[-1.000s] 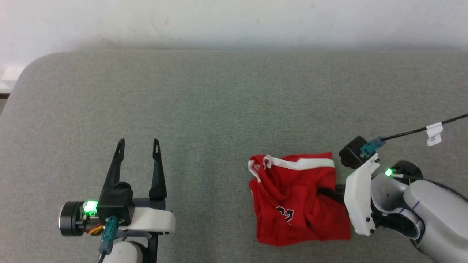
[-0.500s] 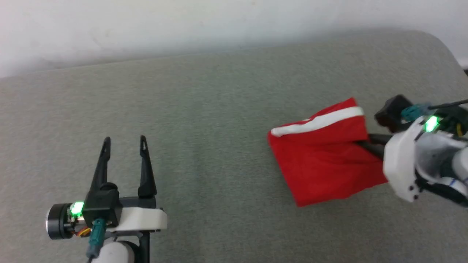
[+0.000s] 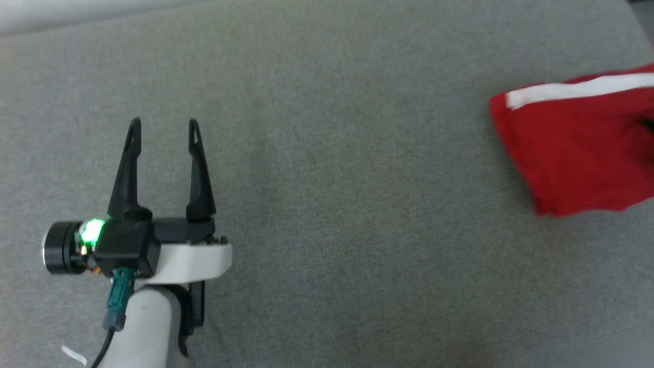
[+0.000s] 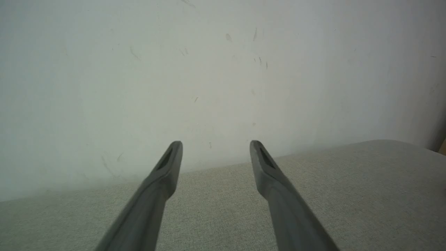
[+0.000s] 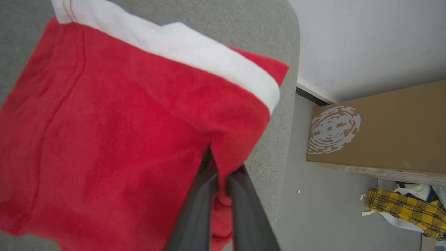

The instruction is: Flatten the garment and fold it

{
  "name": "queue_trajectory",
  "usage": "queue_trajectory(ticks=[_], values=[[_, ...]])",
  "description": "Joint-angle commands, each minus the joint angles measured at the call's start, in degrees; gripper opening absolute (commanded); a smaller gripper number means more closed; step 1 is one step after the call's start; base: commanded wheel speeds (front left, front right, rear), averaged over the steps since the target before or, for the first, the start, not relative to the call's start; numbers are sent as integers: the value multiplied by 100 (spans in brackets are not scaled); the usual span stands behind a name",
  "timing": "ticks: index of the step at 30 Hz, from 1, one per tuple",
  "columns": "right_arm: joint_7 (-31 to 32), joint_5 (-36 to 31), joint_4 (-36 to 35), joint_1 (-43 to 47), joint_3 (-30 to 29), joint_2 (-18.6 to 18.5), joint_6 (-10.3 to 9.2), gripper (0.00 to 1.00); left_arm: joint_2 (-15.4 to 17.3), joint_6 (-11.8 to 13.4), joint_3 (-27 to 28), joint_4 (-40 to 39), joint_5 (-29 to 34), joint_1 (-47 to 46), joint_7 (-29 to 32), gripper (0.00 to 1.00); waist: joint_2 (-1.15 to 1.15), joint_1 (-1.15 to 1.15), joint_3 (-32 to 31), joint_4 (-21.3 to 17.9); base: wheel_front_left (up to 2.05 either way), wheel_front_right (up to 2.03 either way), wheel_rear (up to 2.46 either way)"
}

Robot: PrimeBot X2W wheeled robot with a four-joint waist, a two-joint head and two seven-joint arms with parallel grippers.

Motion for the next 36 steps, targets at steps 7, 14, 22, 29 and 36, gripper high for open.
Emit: queue_trajectory(ticks=[7,14,22,29,36], values=[[-309,-835,1427,-571,-411,-196,-13,0,26,-52,-120,-206,28,-410,-27,100,0,-1,999,366,0,0,0],[-482,-1125,2192,-806,-645,136,-13,0,10,0,-137,-277,3,-480,-27,100,0,-1,1048,454,0,0,0],[-823,-1549,2909,-959,-1076,353,-13,100,-32,72,-111,-91,-52,-285,-27,100,0,-1,423,418,0,0,0],[-1617,-2738,2921,-1339,-1575,310,-13,100,-60,130,-19,25,-94,40,-27,100,0,-1,-241,412,0,0,0],[-2944,-3497,2288,-1238,-2978,971,-13,100,-19,198,160,136,-86,384,-27,100,0,-1,-734,504,0,0,0]])
